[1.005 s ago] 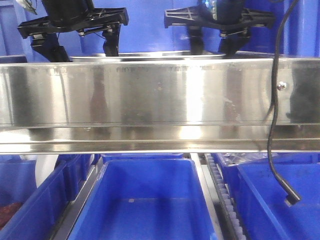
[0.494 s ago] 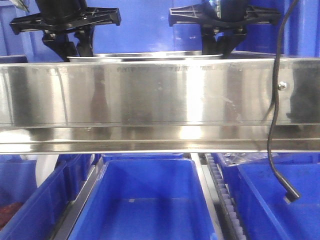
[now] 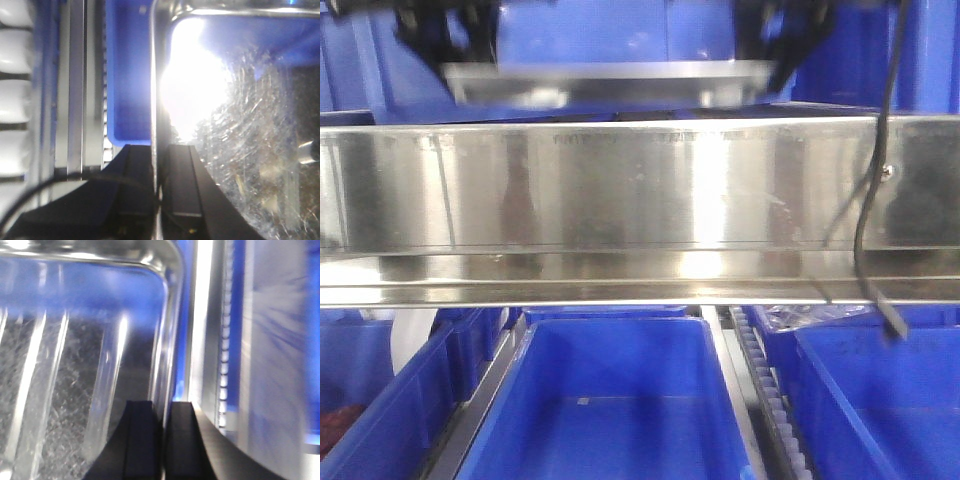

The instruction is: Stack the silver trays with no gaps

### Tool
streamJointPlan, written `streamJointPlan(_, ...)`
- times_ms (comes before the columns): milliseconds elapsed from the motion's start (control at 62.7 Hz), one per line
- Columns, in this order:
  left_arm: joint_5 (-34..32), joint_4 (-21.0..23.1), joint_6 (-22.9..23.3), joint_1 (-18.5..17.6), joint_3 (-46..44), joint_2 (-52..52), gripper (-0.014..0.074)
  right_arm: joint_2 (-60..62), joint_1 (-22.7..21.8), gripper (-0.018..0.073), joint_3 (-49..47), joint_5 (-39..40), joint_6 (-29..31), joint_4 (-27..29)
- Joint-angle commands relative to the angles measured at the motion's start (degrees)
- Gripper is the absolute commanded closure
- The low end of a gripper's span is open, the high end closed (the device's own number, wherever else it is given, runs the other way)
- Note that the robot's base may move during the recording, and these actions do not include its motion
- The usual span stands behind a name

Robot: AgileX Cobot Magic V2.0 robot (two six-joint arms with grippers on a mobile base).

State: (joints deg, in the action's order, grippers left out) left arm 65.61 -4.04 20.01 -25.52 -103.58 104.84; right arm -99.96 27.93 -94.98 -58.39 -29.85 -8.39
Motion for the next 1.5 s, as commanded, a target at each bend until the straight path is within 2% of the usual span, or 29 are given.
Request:
streamJointPlan(0, 0.71, -3.32, -1.1, -1.01, -2.32, -5.51, 0.0637, 5.82, 0.52, 0.0504, -1.7, -0.47, 1.72, -2.24)
streamJointPlan(144, 4.03, -5.95, -1.21, -2.92, -2.32, -8.01, 0.0637, 9.24, 1.92, 0.0504, -1.7, -1.8, 1.78, -2.24)
streamJointPlan(399, 9.4, -5.95, -2.18, -6.04, -2.32, -11.58, 0.0637, 12.61, 6.48, 0.0504, -1.65, -7.29, 1.72, -3.17)
streamJointPlan(702, 9.51, -5.41, -2.07, -10.0, -1.34, -15.08, 0.0637, 12.66, 10.15, 0.0504, -1.65, -11.0, -1.87, -5.42)
streamJointPlan(941, 9.51, -5.31, -0.51, -12.15, 3.96, -15.84, 0.0637, 12.66, 10.6, 0.0504, -1.65, -10.53, -1.95, -5.67)
streamJointPlan(1483, 9.51, -5.19, 0.7, -12.27, 4.4, -15.84, 0.0638, 13.9, 10.6, 0.0504, -1.65, -10.94, -2.56, -6.09)
